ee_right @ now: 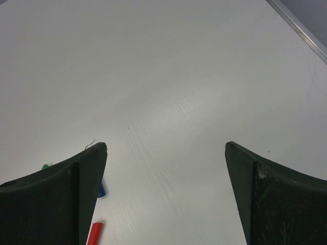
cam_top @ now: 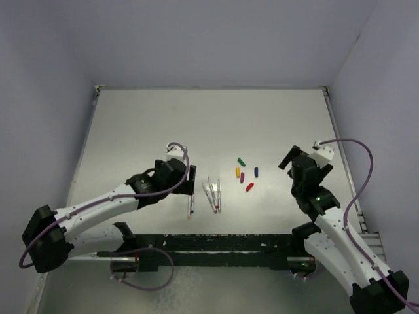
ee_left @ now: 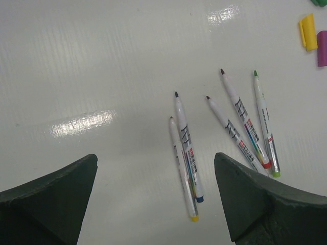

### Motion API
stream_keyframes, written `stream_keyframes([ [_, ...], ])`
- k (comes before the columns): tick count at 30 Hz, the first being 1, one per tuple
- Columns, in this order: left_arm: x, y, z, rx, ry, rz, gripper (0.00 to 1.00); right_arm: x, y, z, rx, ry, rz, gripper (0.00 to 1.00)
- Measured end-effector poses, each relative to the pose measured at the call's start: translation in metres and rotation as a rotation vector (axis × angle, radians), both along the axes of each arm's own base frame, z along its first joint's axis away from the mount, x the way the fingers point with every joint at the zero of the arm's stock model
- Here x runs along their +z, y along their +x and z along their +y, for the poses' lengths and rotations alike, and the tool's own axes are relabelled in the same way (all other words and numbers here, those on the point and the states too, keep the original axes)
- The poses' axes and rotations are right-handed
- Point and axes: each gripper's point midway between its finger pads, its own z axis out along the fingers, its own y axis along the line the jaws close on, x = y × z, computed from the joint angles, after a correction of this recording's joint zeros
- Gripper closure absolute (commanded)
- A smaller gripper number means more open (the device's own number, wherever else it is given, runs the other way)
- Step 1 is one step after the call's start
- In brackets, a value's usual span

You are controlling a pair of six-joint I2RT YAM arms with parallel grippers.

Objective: Insert the pens into the pen caps

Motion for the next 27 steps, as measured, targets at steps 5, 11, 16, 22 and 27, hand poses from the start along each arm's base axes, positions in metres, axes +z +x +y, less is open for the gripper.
stream_keyframes([
  [5, -0.016, -0.006, -0.003, -0.007, 0.019, 0.065, 0.01, -0.002, 0.001, -0.001, -0.003, -0.016, 0.012, 0.00],
  [11, -0.040, -0.015, -0.001, 0.004, 0.075, 0.142, 0.01, -0.018, 0.003, -0.001, 0.008, -0.062, 0.089, 0.00],
  [16, -0.047, -0.017, -0.002, 0.018, 0.079, 0.163, 0.24, -0.022, 0.003, -0.001, 0.009, -0.066, 0.114, 0.00],
  [22, -0.057, -0.018, -0.001, 0.046, 0.098, 0.187, 0.35, -0.020, 0.003, 0.001, 0.014, -0.062, 0.112, 0.00],
  [27, -0.065, -0.019, 0.000, 0.059, 0.114, 0.205, 0.41, -0.022, 0.004, 0.004, 0.031, -0.053, 0.121, 0.00],
])
